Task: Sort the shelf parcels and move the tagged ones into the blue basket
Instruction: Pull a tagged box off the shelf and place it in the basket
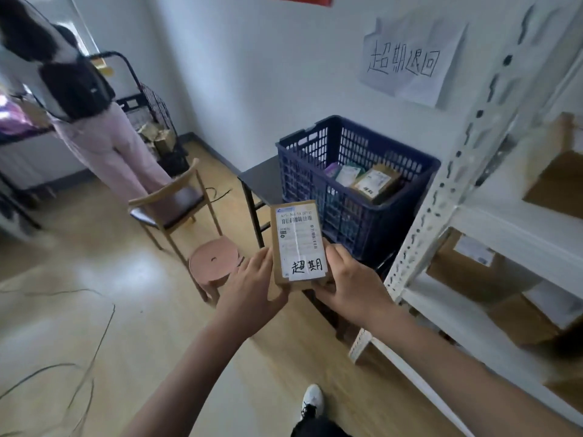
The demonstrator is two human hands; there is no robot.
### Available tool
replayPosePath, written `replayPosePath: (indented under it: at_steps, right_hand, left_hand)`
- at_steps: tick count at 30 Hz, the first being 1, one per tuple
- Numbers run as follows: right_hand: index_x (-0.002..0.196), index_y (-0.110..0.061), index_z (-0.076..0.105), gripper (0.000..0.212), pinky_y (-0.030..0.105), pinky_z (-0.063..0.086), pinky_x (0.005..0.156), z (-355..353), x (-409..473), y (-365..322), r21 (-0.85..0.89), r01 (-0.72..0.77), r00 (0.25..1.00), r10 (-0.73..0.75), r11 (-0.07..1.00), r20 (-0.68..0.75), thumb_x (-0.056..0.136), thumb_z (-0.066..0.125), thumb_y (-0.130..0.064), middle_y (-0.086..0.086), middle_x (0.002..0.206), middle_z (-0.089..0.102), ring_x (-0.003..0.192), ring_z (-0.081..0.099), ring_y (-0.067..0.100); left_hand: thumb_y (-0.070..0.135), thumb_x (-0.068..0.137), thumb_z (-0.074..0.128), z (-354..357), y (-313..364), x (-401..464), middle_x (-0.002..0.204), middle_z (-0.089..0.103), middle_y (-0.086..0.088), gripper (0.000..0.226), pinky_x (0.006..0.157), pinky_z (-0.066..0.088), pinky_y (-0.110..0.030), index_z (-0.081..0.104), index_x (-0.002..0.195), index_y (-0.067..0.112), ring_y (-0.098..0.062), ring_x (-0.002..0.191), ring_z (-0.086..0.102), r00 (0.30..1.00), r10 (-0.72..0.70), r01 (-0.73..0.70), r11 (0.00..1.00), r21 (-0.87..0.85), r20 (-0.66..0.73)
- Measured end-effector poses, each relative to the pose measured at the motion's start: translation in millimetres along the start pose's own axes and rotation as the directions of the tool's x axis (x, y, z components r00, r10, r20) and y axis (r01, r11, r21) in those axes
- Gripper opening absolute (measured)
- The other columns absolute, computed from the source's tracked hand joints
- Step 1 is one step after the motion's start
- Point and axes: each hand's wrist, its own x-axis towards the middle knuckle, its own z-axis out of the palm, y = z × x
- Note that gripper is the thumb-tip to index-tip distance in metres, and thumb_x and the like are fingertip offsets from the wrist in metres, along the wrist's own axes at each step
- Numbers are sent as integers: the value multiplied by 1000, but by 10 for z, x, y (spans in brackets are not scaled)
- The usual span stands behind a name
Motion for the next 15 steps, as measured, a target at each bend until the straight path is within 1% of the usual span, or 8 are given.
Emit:
replayPosePath:
  at_steps: [3, 6, 8, 10, 12, 15]
  right_hand:
    - [153, -18, 26, 81, 34, 56, 80, -39, 754, 203, 62, -32, 999, 33, 998, -12, 89, 69, -42, -3, 137, 45, 112, 61, 19]
    - [153, -20, 26, 82, 32, 56, 84, -149, 1410, 387, 101, -78, 996, 83, 992, -45, 88, 70, -42, -5, 138, 45, 115, 60, 15]
    - [152, -20, 28, 79, 32, 55, 85, -234, 1827, 503, 111, -114, 989, 124, 987, -87, 88, 71, -40, -4, 139, 45, 115, 60, 16]
    - [149, -20, 32, 75, 32, 57, 83, -286, 2197, 625, 118, -155, 976, 170, 981, -134, 87, 70, -40, -3, 136, 47, 112, 60, 16]
    - [148, -20, 31, 76, 30, 58, 81, -294, 2542, 758, 130, -198, 959, 220, 971, -181, 86, 72, -39, -3, 135, 47, 111, 60, 13]
    - [150, -20, 30, 79, 27, 58, 81, -247, 3068, 1014, 131, -276, 925, 300, 952, -233, 86, 73, -39, -3, 137, 45, 109, 59, 11]
  left_hand:
    - [51, 84, 58, -84, -235, 785, 149, 41, 4, 79, 101, 44, -36, 29, 153, 25, -20, 131, 45, 1000, 27, -27, 1000, 3, 5]
    - [52, 88, 59, -191, -380, 1564, 153, 34, 8, 80, 103, 42, -30, 22, 155, 28, -14, 135, 38, 997, 70, -70, 998, 1, 19]
    - [51, 88, 59, -236, -490, 2100, 154, 33, 8, 79, 110, 38, -31, 23, 155, 28, -14, 138, 35, 992, 118, -118, 993, -16, 34]
    - [50, 85, 60, -233, -606, 2618, 153, 34, 7, 79, 113, 37, -34, 27, 153, 27, -16, 139, 35, 986, 163, -162, 987, -21, 30]
    - [50, 84, 61, -184, -705, 3111, 152, 36, 6, 78, 113, 38, -37, 30, 152, 27, -17, 139, 35, 979, 199, -198, 979, -40, 33]
    - [52, 87, 61, -60, -842, 3871, 152, 36, 8, 75, 109, 39, -37, 29, 152, 30, -16, 139, 36, 959, 281, -279, 959, -49, 35]
